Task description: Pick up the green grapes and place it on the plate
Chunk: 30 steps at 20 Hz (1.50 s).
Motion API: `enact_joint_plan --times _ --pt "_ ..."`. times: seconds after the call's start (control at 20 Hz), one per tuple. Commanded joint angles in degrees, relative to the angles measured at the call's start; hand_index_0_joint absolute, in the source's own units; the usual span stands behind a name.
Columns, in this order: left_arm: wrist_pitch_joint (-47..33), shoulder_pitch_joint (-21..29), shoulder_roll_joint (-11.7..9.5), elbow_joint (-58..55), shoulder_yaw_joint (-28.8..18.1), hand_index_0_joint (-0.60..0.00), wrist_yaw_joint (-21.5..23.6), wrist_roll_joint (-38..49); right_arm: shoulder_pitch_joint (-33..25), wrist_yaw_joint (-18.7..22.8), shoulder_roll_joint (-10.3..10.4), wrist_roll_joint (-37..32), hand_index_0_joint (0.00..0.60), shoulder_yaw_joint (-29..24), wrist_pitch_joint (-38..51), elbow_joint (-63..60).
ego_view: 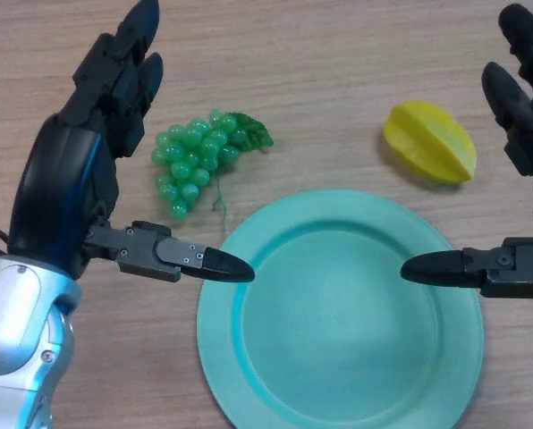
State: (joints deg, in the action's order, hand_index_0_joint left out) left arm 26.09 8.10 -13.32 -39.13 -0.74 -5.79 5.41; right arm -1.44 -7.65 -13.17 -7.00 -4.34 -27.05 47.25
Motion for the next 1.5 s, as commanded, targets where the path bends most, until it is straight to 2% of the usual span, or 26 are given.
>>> enact_joint_plan --times 0.05,0.4,0.6,0.7,0.75,1.05,1.25,1.35,1.45,1.5 --pt "-3.8 1.5 -1.4 -3.8 -3.2 0.0 0.4 1.1 -1.4 1.4 -1.2 -2.4 0.0 -2.6 6.1 3.1" --pt "-2.4 1.9 -1.6 -4.2 -3.4 0.0 0.2 1.4 -1.6 0.8 -1.2 -1.5 0.0 -1.7 6.3 3.2" --pt "-4.9 2.3 -2.1 -1.6 -2.8 0.0 -0.5 -1.5 -0.5 0.2 -1.1 -2.3 0.0 -2.0 7.4 2.5" --pt "-7.3 4.1 -2.1 1.7 -3.0 0.0 -1.2 -3.4 -0.1 0.1 -0.9 -2.8 0.0 -2.5 8.3 2.0" --pt "-11.7 6.2 -2.5 6.0 -2.8 0.0 -0.2 -6.6 -0.2 0.4 -1.1 -2.9 0.0 -2.7 7.7 2.4" --pt "-23.3 14.2 -3.2 27.1 -2.2 0.0 4.4 -14.7 0.4 0.4 -1.2 -3.5 0.0 -3.3 8.2 1.5" --pt "-28.6 19.6 -2.6 41.1 -1.7 0.0 8.4 -16.8 0.0 0.9 -1.2 -4.4 0.0 -3.8 8.0 1.5" --pt "-33.2 21.5 -2.1 48.6 -0.9 0.0 12.3 -18.9 0.6 0.6 -1.1 -4.4 0.0 -4.0 9.4 1.2" --pt "-38.2 23.8 -1.9 56.2 0.2 0.0 12.5 -20.9 0.0 0.7 -1.3 -4.7 0.0 -4.2 9.4 1.0" --pt "-38.4 24.0 -1.8 56.6 0.2 -0.05 12.5 -21.0 0.0 0.7 -1.3 -4.6 0.0 -4.2 9.4 1.0"
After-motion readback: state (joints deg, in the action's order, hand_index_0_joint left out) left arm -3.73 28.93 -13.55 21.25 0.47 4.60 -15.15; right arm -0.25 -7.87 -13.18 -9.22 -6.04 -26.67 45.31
